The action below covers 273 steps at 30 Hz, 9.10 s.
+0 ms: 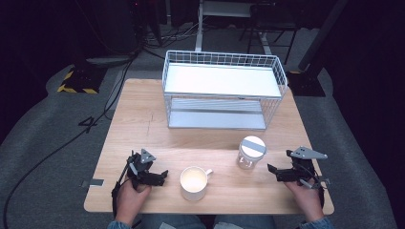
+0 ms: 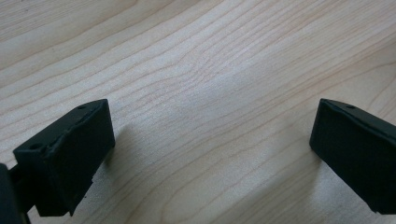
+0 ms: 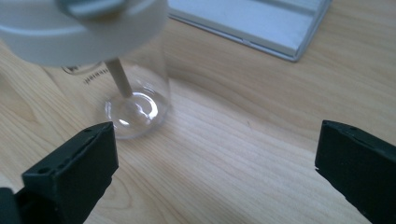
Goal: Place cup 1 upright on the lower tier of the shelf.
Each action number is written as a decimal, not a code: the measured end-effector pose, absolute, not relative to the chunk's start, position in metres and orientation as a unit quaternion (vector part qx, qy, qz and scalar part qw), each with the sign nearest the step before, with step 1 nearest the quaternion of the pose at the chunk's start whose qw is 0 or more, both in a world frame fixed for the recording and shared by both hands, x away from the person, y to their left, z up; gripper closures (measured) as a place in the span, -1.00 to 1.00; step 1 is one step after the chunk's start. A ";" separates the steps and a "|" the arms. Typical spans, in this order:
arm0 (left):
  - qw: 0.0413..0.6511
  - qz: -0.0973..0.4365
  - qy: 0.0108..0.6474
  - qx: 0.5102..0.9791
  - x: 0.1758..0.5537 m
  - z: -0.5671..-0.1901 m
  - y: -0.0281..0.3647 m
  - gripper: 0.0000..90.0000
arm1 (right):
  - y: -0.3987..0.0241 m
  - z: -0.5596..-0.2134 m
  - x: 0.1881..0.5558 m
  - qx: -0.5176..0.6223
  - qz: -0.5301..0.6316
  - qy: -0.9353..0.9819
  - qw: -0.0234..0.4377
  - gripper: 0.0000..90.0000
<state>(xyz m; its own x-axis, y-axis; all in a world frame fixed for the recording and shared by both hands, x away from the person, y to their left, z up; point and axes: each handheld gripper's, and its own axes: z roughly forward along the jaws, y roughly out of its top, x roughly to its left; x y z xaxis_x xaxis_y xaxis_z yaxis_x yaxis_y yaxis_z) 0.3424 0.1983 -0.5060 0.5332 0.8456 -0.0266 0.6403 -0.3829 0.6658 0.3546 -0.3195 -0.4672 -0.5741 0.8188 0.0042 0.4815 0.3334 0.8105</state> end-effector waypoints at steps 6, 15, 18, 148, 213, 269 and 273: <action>0.318 0.161 0.456 0.815 0.342 -0.506 0.198 -0.99 | -0.311 -0.456 0.350 0.386 0.429 0.789 0.209 -1.00; 0.318 0.162 0.455 0.816 0.343 -0.506 0.198 -0.99 | -0.297 -0.446 0.351 0.365 0.446 0.792 0.202 -1.00; 0.318 0.161 0.456 0.816 0.342 -0.506 0.198 -0.99 | -0.292 -0.444 0.353 0.360 0.447 0.794 0.199 -1.00; 0.318 0.161 0.456 0.816 0.342 -0.506 0.198 -0.99 | -0.177 -0.402 0.487 0.385 0.434 0.783 0.225 -0.84; 0.318 0.161 0.455 0.816 0.342 -0.506 0.198 -0.99 | -0.155 -0.447 0.524 0.399 0.441 0.749 0.293 -0.85; 0.319 0.157 0.449 0.820 0.351 -0.506 0.201 -0.99 | -0.233 -0.400 0.426 0.355 0.462 0.768 0.264 -1.00; 0.319 0.156 0.447 0.821 0.352 -0.506 0.201 -0.99 | -0.243 -0.398 0.415 0.354 0.464 0.769 0.259 -1.00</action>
<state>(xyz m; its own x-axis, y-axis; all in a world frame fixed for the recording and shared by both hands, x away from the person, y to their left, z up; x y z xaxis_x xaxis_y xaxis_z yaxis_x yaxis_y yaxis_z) 0.3515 0.2011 -0.5058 0.5520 0.8333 -0.0293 0.6344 -0.3969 0.6633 0.4150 -0.2429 -0.3977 -0.6142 0.7860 -0.0699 0.3041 0.3176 0.8981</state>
